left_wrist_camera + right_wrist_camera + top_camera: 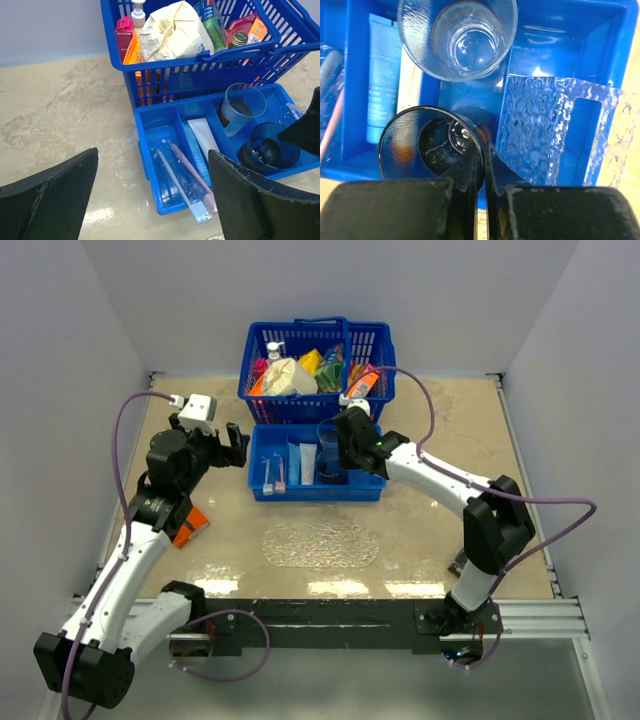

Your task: Prepare toiletry sets of a toothbrush and toothpaste on the tray

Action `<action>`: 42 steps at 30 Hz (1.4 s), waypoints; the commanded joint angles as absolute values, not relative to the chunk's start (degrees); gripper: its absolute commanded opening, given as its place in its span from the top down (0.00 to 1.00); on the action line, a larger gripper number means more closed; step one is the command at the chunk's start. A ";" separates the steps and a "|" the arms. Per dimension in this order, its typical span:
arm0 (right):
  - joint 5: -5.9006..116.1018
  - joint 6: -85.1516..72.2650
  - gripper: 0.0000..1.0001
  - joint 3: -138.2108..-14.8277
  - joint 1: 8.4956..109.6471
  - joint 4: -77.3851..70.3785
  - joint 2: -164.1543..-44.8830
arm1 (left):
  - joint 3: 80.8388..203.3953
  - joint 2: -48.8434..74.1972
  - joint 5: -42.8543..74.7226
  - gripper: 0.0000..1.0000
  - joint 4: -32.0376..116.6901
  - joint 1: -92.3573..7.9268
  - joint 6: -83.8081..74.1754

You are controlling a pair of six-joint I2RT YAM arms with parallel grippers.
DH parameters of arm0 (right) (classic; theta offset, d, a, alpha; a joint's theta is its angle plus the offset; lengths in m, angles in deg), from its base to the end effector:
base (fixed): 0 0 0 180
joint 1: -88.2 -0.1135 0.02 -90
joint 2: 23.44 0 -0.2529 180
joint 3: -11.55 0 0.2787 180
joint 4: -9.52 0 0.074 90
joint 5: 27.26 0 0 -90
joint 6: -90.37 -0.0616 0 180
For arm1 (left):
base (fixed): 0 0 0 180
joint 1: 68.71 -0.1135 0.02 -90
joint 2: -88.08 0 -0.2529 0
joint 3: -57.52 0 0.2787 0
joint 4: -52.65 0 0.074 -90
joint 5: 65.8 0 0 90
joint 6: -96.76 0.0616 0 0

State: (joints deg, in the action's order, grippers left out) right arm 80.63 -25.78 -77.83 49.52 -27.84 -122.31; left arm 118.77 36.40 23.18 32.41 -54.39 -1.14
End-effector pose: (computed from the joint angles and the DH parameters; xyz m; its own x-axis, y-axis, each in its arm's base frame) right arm 0.3433 0.2506 0.2207 -0.7011 -0.0240 -0.7127 -0.1356 0.9857 0.1002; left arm 0.2626 -0.0682 0.3331 -0.2140 -0.0872 -0.9729 0.2371 0.9616 -0.1383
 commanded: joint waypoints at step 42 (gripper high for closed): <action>69.95 -34.07 1.00 -74.46 47.95 -29.28 -95.61 | 117.67 37.28 22.70 0.05 34.33 -54.12 -1.94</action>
